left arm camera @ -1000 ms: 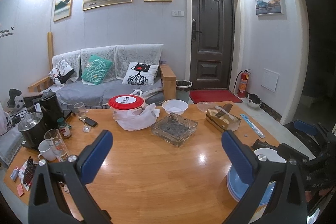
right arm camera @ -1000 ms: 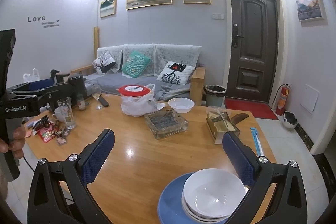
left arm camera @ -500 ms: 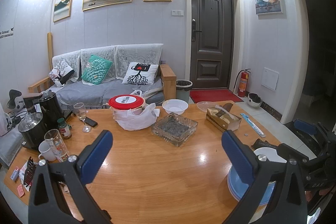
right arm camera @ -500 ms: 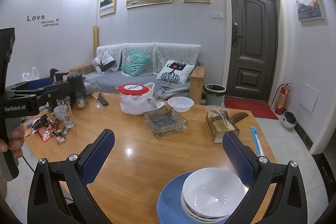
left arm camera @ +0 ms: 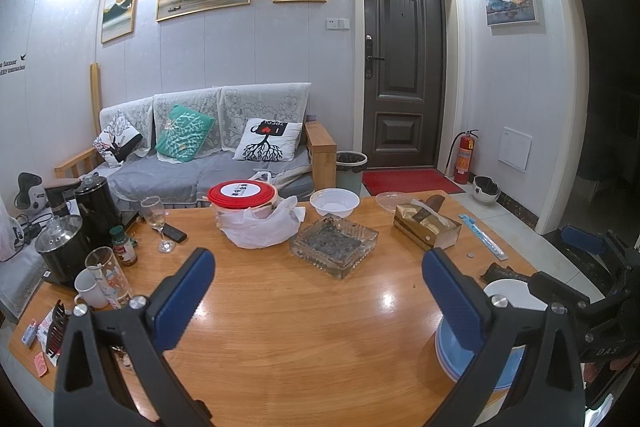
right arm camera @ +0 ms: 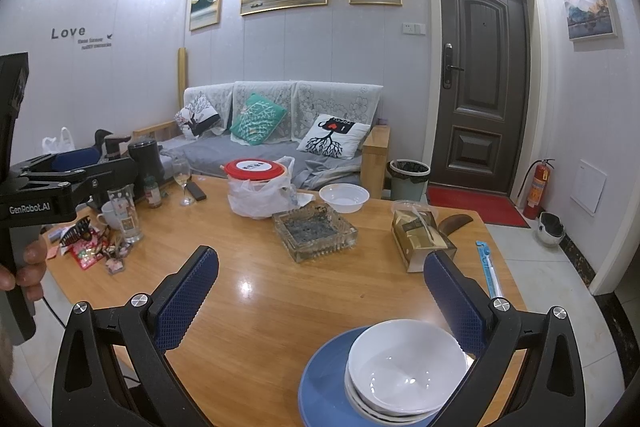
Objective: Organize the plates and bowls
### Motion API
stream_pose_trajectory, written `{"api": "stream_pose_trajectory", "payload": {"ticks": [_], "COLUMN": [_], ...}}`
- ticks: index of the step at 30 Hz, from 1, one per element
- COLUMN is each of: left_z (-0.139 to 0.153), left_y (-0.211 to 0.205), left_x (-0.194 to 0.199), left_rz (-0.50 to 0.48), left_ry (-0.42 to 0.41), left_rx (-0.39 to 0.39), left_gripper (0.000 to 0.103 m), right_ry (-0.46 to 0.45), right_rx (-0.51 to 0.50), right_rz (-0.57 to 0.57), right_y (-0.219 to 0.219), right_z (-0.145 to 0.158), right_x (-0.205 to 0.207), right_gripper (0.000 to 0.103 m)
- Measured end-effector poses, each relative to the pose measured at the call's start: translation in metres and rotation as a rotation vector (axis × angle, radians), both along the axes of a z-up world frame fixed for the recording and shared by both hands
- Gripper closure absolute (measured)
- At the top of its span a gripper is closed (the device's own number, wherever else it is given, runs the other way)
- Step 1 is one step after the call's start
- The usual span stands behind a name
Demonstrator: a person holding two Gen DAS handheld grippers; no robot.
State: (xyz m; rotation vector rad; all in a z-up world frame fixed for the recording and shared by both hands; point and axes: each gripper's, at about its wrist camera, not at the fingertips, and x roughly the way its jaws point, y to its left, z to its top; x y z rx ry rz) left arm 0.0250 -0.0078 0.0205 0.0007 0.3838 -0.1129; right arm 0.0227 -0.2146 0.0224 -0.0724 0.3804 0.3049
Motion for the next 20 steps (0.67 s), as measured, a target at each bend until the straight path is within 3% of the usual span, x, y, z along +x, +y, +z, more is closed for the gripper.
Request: {"api": "stream_pose_trajectory", "payload": {"ticks": [20], "left_z": [-0.0038], "left_y": [0.0053], "left_x": [0.0003], "left_rz": [-0.009], "left_ry": [0.002], "left_rx": [0.003], "left_gripper": [0.0], "right_ry": [0.001], "right_rx": [-0.001], "right_rz": [0.001], "right_y": [0.0007], "right_z": [0.0011], "right_x": [0.0003], "right_gripper": [0.001]}}
